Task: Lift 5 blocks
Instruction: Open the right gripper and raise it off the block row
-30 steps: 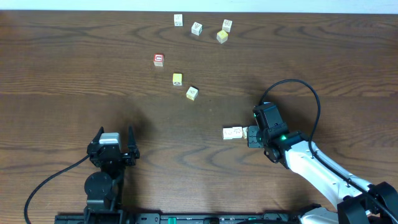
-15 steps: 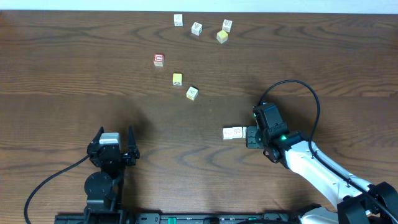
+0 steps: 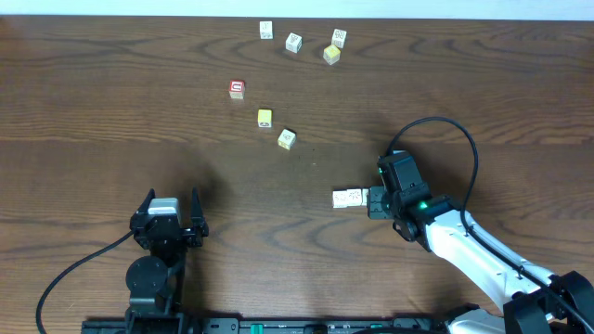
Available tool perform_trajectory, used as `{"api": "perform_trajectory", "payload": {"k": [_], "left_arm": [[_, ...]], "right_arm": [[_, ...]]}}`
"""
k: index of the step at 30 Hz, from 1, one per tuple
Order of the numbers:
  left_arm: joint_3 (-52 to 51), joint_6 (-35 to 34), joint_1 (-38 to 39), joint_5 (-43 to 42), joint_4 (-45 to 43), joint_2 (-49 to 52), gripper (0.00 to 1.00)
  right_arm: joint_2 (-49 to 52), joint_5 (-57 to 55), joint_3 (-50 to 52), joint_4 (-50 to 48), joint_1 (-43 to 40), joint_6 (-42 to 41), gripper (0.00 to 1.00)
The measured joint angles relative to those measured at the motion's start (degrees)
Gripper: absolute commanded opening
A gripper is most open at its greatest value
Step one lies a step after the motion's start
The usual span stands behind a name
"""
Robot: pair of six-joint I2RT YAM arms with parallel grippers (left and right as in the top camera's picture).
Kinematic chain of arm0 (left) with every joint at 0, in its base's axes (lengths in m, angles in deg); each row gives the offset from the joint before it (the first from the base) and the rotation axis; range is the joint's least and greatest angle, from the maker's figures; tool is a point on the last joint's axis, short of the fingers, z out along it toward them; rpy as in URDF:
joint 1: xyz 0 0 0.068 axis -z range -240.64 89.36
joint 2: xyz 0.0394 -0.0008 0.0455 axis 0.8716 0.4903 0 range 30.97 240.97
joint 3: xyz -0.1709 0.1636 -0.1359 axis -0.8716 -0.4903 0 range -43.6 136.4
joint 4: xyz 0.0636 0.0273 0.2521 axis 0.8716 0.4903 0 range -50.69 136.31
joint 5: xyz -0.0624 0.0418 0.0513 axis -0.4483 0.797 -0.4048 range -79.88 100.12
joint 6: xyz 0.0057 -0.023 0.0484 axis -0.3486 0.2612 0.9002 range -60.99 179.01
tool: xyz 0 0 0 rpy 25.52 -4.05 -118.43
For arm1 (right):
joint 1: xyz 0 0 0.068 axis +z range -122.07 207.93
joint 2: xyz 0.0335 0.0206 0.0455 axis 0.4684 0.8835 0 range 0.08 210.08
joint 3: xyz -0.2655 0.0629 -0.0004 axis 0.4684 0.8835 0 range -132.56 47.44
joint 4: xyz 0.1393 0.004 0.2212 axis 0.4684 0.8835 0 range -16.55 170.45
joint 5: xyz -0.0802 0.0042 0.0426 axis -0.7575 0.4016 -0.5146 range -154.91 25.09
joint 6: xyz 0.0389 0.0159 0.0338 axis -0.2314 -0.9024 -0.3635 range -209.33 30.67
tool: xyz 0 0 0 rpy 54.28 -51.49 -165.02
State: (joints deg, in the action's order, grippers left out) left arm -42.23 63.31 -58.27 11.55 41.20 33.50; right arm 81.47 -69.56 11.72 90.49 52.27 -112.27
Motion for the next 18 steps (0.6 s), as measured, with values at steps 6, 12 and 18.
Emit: {"api": "perform_trajectory", "payload": {"k": [6,12,18], "left_arm": [[0.0,0.0,0.0,0.0,0.0,0.0,0.75],[0.0,0.0,0.0,0.0,0.0,0.0,0.75],[0.0,0.0,0.0,0.0,0.0,0.0,0.75]], "right_arm": [[0.0,0.7,0.0,-1.6,0.0,1.1,0.02],[0.0,2.6,0.0,-1.7,0.0,1.3,0.02],[0.0,3.1,0.0,-1.7,0.0,1.3,0.02]]}}
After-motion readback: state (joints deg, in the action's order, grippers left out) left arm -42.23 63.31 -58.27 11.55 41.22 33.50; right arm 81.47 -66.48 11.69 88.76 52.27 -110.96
